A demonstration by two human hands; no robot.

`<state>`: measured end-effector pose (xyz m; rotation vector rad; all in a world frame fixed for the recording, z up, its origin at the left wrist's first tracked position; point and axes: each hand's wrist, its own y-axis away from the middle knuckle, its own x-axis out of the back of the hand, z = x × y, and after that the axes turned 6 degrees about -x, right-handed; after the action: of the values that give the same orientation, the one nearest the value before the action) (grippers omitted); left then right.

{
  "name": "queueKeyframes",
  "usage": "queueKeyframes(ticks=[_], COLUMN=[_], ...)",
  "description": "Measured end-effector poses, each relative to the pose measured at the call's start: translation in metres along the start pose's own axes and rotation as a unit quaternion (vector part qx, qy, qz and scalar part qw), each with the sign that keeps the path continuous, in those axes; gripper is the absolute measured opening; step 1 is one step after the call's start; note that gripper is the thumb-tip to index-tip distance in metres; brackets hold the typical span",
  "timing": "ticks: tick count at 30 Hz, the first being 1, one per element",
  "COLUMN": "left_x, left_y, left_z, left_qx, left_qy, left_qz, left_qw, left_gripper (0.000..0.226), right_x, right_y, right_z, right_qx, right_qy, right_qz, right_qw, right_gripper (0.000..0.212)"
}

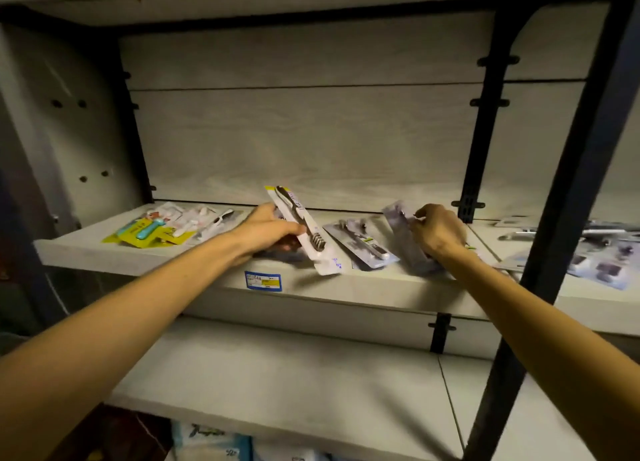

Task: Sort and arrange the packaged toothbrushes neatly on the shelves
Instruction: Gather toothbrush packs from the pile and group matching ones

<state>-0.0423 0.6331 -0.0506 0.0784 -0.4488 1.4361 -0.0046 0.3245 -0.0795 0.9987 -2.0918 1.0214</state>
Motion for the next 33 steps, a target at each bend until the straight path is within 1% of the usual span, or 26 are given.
queueKeyframes(ticks=[4,6,7,9,13,16,19,24,27,31,33], left_x=[-0.013,-0.021,-0.024,-0.027,-0.017,0.005,0.036,0.101,0.135,0.172,0.187], left_y=[-0.030,-0.044,-0.051,-0.061,-0.077,-0.085,-0.092,-0.093,-0.093,-0.092,-0.091], left_z=[-0.008,-0.007,-0.005,-0.002,-0.004,-0.009,-0.020,-0.043,-0.057,-0.075,-0.086], left_qx=[0.011,0.004,0.000,-0.013,-0.065,-0.089,-0.104,-0.089,-0.083,-0.108,-0.106], left_qy=[0.000,0.019,0.023,0.010,-0.023,-0.045,-0.082,-0.115,-0.122,-0.163,-0.179], left_qz=[-0.055,-0.076,-0.084,-0.100,-0.128,-0.134,-0.141,-0.140,-0.126,-0.136,-0.133], left_qw=[0.998,0.997,0.996,0.995,0.989,0.986,0.981,0.979,0.981,0.971,0.969], left_gripper=[0.032,0.038,0.040,0.038,0.026,0.022,0.021,0.019,0.024,0.028,0.029], right_x=[0.004,0.008,0.011,0.017,0.038,0.041,0.019,-0.042,-0.078,-0.107,-0.117], right_y=[-0.002,-0.001,-0.002,-0.003,-0.005,-0.003,0.005,0.031,0.049,0.064,0.069], right_z=[-0.001,-0.004,-0.005,-0.011,-0.030,-0.059,-0.100,-0.171,-0.203,-0.232,-0.245], right_qx=[-0.030,-0.019,-0.010,-0.002,-0.005,0.015,0.052,0.117,0.153,0.164,0.161], right_qy=[0.069,0.091,0.082,0.027,-0.093,-0.156,-0.165,-0.108,-0.079,-0.056,-0.041], right_qz=[-0.006,0.000,0.006,0.027,0.085,0.092,0.059,-0.037,-0.082,-0.123,-0.137], right_qw=[0.997,0.996,0.997,0.999,0.992,0.983,0.983,0.987,0.982,0.977,0.976], right_gripper=[0.043,0.039,0.034,0.028,0.030,0.028,0.028,0.028,0.029,0.033,0.035])
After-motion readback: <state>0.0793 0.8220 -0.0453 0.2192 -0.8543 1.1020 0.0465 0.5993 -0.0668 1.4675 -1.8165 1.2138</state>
